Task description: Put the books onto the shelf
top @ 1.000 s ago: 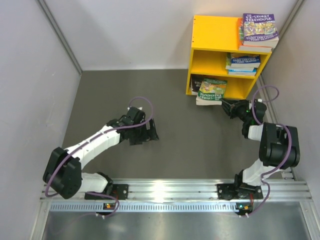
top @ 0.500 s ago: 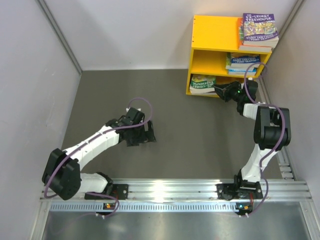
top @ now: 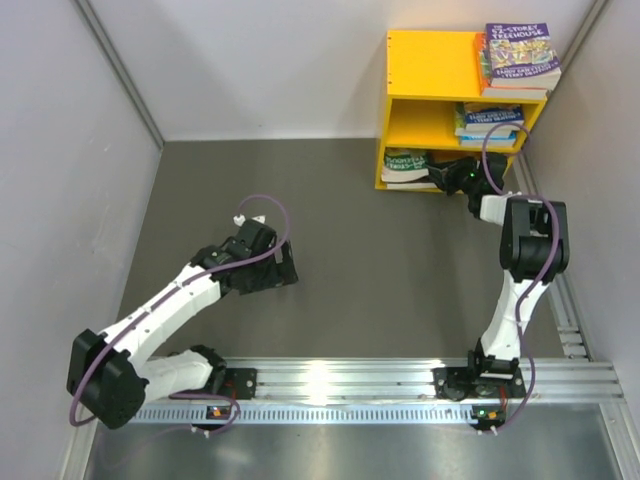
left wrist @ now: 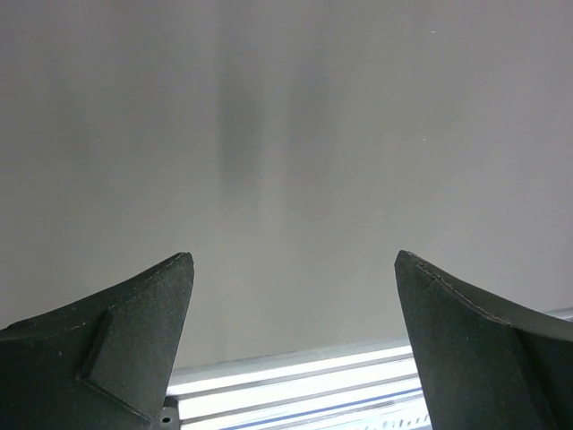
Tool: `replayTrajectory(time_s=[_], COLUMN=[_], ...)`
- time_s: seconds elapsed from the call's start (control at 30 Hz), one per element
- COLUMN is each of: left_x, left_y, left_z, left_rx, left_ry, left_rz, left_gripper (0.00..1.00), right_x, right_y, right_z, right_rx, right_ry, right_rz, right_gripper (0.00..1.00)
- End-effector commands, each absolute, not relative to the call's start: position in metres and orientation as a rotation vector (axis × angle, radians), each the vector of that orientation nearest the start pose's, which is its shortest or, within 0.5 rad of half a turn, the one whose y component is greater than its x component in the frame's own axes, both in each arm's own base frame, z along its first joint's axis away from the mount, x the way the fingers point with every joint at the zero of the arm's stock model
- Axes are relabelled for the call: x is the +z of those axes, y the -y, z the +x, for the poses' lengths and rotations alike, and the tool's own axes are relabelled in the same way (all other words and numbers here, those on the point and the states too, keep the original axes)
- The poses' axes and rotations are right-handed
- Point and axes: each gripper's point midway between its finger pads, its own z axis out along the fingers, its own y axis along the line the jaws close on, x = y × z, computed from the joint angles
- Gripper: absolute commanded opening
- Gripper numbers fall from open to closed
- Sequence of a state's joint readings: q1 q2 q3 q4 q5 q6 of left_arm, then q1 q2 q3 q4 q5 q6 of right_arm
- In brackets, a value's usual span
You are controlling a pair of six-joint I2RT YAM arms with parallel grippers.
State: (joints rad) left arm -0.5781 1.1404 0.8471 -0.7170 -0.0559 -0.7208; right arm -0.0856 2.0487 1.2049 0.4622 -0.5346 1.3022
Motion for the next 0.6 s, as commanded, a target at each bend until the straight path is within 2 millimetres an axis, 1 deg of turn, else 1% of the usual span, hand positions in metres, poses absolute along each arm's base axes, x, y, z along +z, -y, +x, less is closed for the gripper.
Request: replayTrajectory(time_s=[0.0, 0.03, 0.1, 0.13, 0.2, 0.23, 0.3, 0.33, 0.37, 0.4, 0.43, 0.5, 0.53, 0.57], left_x=[0.110, 0.110, 0.110, 0.111, 0.113, 0.113, 0.115, 0.115, 0.116, 0.116, 0.116, 0.118, 0.119, 0.121], left_y=[0.147, 0.146, 0.143, 0.143, 0.141, 0.141, 0.140, 0.138, 0.137, 0.136, 0.135, 0.132, 0.132, 0.130], left_z=[0.211, 0.210, 0.209, 0.208, 0.210, 0.210, 0.210, 0.209, 0.209, 0.207, 0.207, 0.206, 0.206, 0.206], left_rx=[-0.342, -0.338, -0.330, -0.329, -0.324, -0.323, -0.319, -0.309, -0.308, -0.307, -0.304, -0.307, -0.308, -0.310], left_ry=[-2.611, -2.611, -2.608, -2.607, -2.596, -2.597, -2.593, -2.594, -2.591, -2.591, -2.584, -2.567, -2.563, -2.548], left_rz=[-0.257, -0.264, -0.275, -0.280, -0.292, -0.292, -0.304, -0.308, -0.313, -0.326, -0.332, -0.349, -0.356, -0.370], left_gripper=[0.99, 0.99, 0.99, 0.99, 0.99, 0.99, 0.99, 0.99, 0.99, 0.99, 0.99, 0.99, 0.99, 0.99], right_x=[0.120, 0.117, 0.116, 0.115, 0.115, 0.118, 0.118, 0.123, 0.128, 0.126, 0.133, 0.134, 0.140, 0.140], right_y=[-0.094, -0.093, -0.092, -0.091, -0.091, -0.090, -0.093, -0.096, -0.096, -0.098, -0.101, -0.103, -0.103, -0.104], right_z=[0.560, 0.560, 0.561, 0.562, 0.561, 0.562, 0.558, 0.557, 0.557, 0.552, 0.550, 0.545, 0.542, 0.539], right_rx=[1.285, 1.277, 1.275, 1.270, 1.274, 1.285, 1.311, 1.326, 1.338, 1.348, 1.358, 1.364, 1.368, 1.361], right_ry=[-1.855, -1.858, -1.853, -1.848, -1.839, -1.826, -1.817, -1.809, -1.793, -1.800, -1.795, -1.807, -1.804, -1.815], right_rz=[1.087, 1.099, 1.118, 1.128, 1.141, 1.136, 1.148, 1.138, 1.125, 1.125, 1.106, 1.085, 1.072, 1.058], right_gripper=[0.09, 0.15, 0.20, 0.27, 0.35, 0.41, 0.46, 0.51, 0.53, 0.55, 0.59, 0.62, 0.66, 0.68])
